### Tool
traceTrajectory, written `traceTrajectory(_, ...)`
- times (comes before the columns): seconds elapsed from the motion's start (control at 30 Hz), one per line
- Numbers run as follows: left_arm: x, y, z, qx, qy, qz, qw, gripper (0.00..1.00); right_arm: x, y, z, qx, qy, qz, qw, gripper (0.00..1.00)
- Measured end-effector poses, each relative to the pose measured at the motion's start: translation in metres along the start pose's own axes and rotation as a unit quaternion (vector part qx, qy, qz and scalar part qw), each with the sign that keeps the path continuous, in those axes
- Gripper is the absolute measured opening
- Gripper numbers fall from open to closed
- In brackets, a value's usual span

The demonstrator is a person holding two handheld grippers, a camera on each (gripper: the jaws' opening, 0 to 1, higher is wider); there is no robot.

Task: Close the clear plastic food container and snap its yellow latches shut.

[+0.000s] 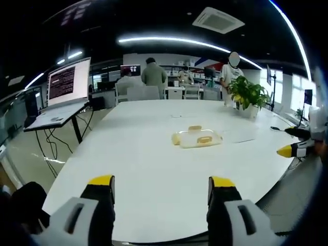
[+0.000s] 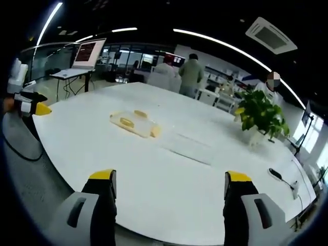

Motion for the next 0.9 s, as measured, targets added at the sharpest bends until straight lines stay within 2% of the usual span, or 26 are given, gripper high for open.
traceTrajectory(0.3, 0.0000, -0.0001, 0.0003, -0.002, 0.000, -0.001, 1.0000, 0.69, -0.0002, -0.0020, -0.0027, 0.010, 0.011, -0.010, 0.9998, 1.00)
traceTrajectory(0.6, 0.0004, -0.0003, 0.0000, -0.002, 0.001, 0.001, 1.0000, 0.69, -0.0001, -0.0028, -0.0031, 0.009, 0.011, -0.011, 0.9998, 0.98)
traceTrajectory(0.77, 0.0004, -0.0025, 0.0003, -0.005, 0.001, -0.009, 1.0000, 0.68, -0.0007, -0.0039, -0.0034, 0.011, 0.012, -0.015, 0.9998, 0.92)
traceTrajectory(0.9, 0.0012, -0.0011, 0.0002, -0.002, 0.002, -0.002, 1.0000, 0.67, -0.0001, -0.0031, -0.0029, 0.007, 0.010, -0.012, 0.9999, 0.89)
Point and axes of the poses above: the point that each gripper's makers call its tool centre point, and the gripper's own axes: x roughly forward along the fingers, z roughly to its left, y roughly out of its underside, the point moved 5 cm from there along -x, roughly backward along the fingers, and after that the axes turned 4 degrees about y, right-handed, at the moved point
